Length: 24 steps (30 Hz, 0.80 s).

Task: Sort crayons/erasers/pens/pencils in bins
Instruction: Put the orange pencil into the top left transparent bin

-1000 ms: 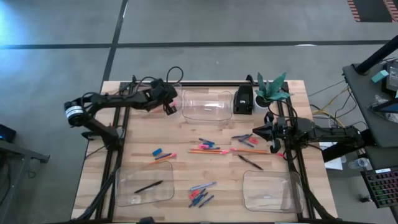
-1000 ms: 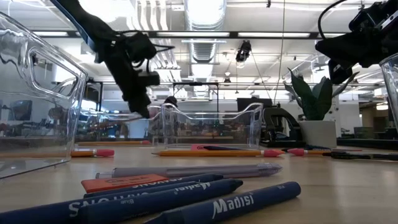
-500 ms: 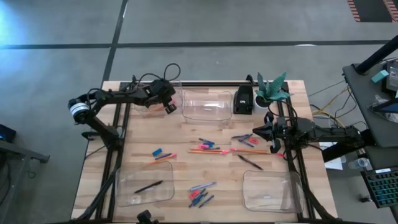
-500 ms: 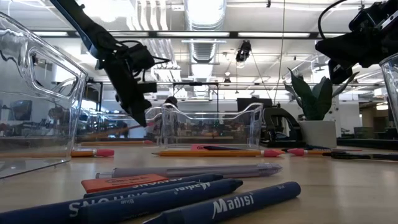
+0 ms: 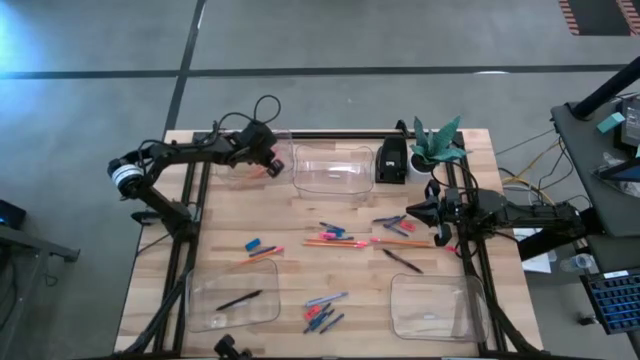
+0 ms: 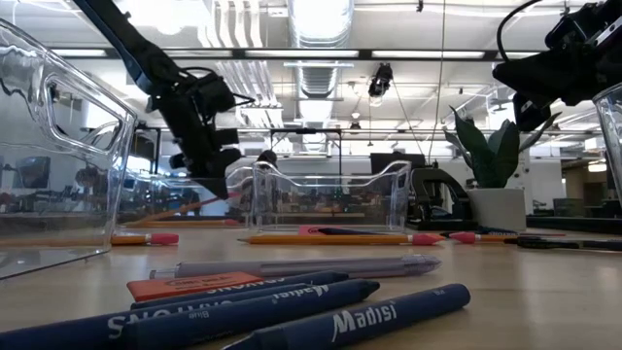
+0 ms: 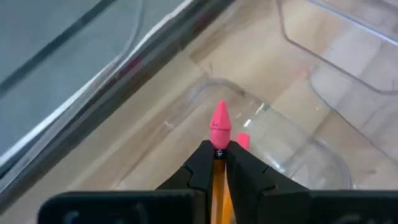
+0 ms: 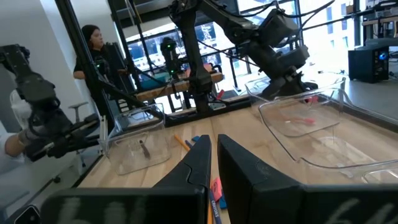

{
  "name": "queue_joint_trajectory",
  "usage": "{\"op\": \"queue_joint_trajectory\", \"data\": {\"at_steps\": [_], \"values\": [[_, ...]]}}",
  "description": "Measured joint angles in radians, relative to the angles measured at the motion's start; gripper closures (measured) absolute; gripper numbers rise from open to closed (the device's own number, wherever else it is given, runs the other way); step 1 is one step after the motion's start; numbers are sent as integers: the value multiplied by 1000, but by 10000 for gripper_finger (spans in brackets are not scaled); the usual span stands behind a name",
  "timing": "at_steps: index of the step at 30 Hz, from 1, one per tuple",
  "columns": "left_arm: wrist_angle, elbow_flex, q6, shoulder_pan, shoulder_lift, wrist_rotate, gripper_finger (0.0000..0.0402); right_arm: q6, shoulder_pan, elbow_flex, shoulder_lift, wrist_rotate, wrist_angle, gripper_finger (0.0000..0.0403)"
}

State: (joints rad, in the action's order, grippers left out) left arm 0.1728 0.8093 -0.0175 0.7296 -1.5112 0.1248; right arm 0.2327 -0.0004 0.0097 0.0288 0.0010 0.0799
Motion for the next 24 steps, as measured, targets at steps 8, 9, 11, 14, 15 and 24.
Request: {"op": "queue_joint_trajectory", "data": {"at_steps": [8,9,11,14,15,24], "values": [[0,0,-105,37,-2,4,385,0,0,0,0,0,0,380],[-1,0,-106,37,-6,4,385,0,0,0,0,0,0,380],[-1,0,-106,37,-18,4,385,0,0,0,0,0,0,380],[-1,-1,-107,37,-48,4,385,0,0,0,0,0,0,380],[-1,-1,-107,37,-59,4,385,0,0,0,0,0,0,380],[-27,8,-107,37,-92,9,384,0,0,0,0,0,0,380]]}}
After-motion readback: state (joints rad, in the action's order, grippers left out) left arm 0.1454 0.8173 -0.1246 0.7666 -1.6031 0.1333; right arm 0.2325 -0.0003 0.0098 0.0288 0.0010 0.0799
